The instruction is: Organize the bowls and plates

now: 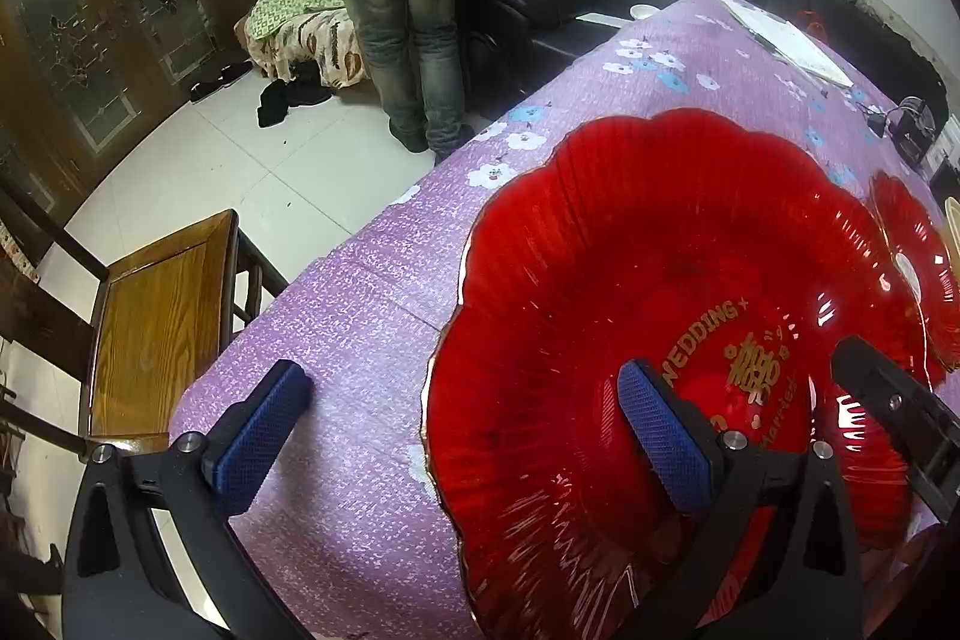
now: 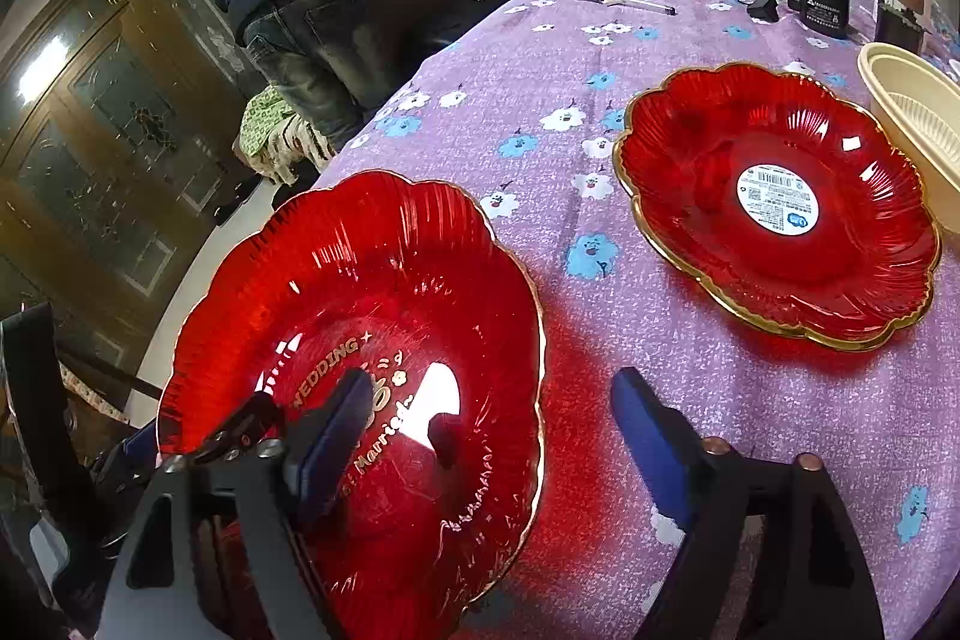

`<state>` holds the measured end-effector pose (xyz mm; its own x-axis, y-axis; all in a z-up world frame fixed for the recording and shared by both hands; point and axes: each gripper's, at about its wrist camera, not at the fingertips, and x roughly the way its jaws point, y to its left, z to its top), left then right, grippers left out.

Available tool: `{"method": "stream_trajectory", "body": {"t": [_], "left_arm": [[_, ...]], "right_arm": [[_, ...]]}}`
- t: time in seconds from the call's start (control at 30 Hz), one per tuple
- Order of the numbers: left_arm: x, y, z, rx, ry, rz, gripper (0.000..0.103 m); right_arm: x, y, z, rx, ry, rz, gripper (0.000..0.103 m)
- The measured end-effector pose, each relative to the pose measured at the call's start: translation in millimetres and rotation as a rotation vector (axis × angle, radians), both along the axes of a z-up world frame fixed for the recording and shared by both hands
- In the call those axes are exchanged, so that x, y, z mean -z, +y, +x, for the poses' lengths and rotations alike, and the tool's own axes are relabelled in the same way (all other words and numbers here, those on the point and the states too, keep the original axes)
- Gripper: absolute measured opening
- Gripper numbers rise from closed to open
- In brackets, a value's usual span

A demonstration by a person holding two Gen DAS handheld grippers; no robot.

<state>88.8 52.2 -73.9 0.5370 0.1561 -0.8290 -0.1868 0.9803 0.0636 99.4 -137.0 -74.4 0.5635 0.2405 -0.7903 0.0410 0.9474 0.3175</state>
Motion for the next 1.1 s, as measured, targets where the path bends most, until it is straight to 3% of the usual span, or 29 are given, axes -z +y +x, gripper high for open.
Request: {"method": "stream_trajectory", "body": {"t": [0.4, 0.83, 1.1], "left_arm": [[-0.3, -2.8, -0.7, 0.002, 0.000, 0.001, 0.103], [-0.2, -3.5, -0.6, 0.000, -0.006, 0.002, 0.103], [-0.4, -5.0, -0.1, 0.006, -0.013, 0.002, 0.103]], "right_arm": [[0.2, -1.7, 2.1, -0.002, -0.007, -0.020, 0.061], [1.8, -4.6, 2.5, 0.015, -0.009, -0.050, 0.026], [2.8, -1.7, 3.1, -0.002, -0.015, -0.039, 0.018]]}}
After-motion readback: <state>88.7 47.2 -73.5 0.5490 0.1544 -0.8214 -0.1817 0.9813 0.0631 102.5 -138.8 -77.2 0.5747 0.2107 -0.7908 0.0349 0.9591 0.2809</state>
